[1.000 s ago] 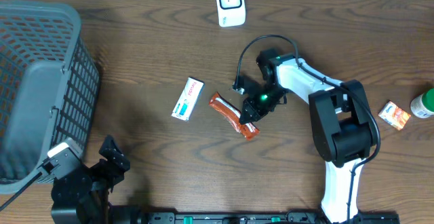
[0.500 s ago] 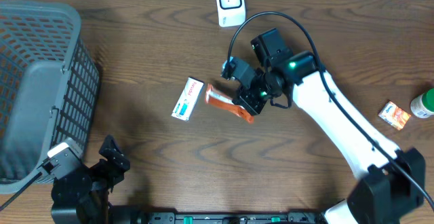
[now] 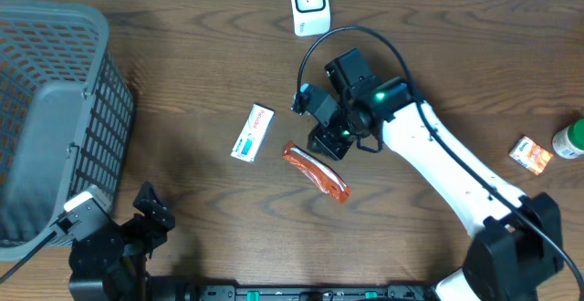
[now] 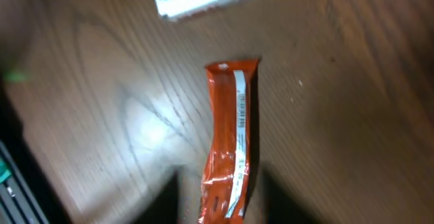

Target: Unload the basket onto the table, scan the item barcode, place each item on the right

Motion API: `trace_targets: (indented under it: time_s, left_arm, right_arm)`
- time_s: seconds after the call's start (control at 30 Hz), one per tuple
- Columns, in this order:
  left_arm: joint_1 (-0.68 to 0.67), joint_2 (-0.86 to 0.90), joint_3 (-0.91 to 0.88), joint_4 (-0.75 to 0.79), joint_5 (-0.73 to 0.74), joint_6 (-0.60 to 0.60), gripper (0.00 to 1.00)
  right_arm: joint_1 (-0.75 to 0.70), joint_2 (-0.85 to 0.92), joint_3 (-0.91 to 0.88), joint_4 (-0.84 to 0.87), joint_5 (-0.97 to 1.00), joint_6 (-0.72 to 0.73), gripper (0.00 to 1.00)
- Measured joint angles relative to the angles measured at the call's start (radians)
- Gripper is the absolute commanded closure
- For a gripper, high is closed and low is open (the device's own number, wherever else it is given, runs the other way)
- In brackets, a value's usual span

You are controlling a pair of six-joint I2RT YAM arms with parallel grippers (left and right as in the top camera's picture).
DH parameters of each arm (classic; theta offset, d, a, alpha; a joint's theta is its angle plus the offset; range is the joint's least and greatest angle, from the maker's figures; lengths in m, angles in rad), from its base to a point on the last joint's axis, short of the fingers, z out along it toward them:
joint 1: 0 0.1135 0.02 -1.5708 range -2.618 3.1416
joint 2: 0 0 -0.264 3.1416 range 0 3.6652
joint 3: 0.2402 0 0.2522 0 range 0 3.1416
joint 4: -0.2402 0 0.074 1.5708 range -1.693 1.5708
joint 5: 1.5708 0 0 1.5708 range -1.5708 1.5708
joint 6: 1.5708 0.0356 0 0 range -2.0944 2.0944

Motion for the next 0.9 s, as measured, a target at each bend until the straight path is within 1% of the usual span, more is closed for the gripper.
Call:
trace_targets:
  time_s: [0.03,0.3,0.43,0.53,0.67,0.9]
  left_arm:
    - [0.0,0.0,0.0,0.0,0.0,0.0,0.12]
    - [0.0,0.0,0.0,0.0,0.0,0.0,0.12]
    - [0.0,0.0,0.0,0.0,0.0,0.0,0.12]
    - [0.0,0.0,0.0,0.0,0.0,0.0,0.12]
    - [0.0,0.0,0.0,0.0,0.0,0.0,0.12]
    - [0.0,0.0,0.0,0.0,0.0,0.0,0.12]
  right_arm:
    - [0.0,0.007,-0.003,0.0,0.004,0.007,0.01]
    - [0.005,0.01,-0.011,-0.019,0.021,0.083,0.01]
    - [0.047,0.01,-0.057,-0.009,0.128,0.148,0.01]
    - [0.08,0.01,-0.121,0.04,0.187,0.179,0.01]
    - [0.092,0.011,-0.209,0.127,0.187,0.198,0.01]
    - [0.087,0.042,-0.245,0.158,0.191,0.215,0.01]
